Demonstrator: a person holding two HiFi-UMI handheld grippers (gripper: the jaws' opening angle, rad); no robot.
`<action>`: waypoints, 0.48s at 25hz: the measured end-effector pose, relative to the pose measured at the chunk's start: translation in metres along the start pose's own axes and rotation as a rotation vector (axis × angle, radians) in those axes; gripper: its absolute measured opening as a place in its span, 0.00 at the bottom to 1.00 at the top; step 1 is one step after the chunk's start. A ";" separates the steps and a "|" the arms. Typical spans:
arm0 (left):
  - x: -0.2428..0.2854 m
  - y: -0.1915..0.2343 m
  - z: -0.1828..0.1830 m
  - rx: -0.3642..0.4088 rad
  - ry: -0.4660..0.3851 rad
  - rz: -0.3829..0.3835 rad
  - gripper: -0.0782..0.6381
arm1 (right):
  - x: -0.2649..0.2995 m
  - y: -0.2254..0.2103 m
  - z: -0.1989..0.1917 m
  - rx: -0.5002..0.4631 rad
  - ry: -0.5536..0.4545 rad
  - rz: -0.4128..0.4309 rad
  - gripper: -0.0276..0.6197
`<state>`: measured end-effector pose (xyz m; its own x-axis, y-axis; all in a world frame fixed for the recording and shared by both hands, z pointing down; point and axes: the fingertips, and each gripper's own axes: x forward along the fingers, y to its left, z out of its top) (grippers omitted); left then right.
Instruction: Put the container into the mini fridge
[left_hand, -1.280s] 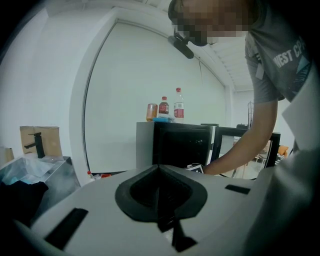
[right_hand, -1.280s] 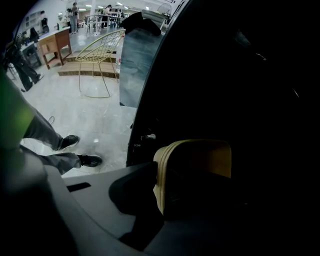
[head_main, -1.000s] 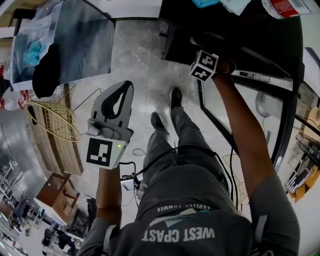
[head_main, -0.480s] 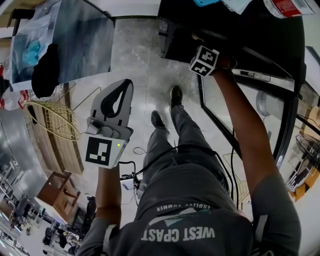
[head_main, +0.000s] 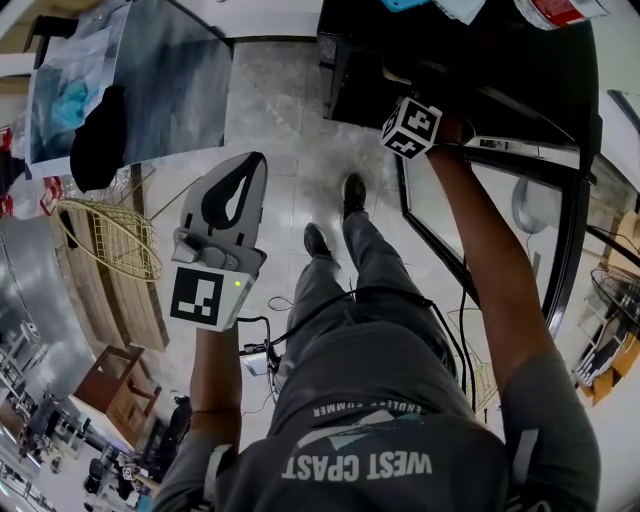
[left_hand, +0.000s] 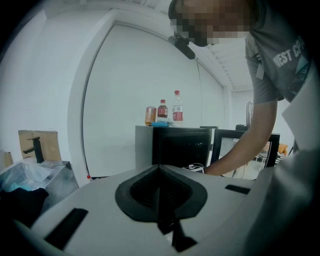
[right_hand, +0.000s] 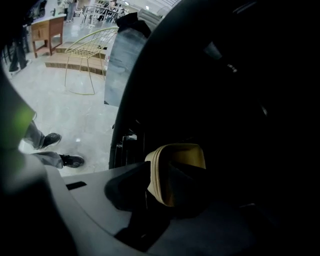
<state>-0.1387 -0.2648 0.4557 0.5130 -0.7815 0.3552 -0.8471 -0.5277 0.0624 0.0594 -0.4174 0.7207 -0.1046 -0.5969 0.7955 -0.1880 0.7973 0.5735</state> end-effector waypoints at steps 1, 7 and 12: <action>-0.002 -0.001 0.003 0.004 -0.005 0.001 0.13 | -0.006 0.000 0.001 0.010 -0.006 -0.006 0.24; -0.022 -0.003 0.024 0.029 -0.042 0.007 0.13 | -0.058 -0.004 0.011 0.120 -0.063 -0.058 0.22; -0.048 -0.003 0.042 0.055 -0.074 0.017 0.13 | -0.122 -0.005 0.035 0.240 -0.174 -0.085 0.14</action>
<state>-0.1551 -0.2393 0.3992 0.5089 -0.8119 0.2861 -0.8481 -0.5299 0.0048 0.0393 -0.3520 0.6143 -0.2399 -0.6836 0.6893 -0.4262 0.7121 0.5579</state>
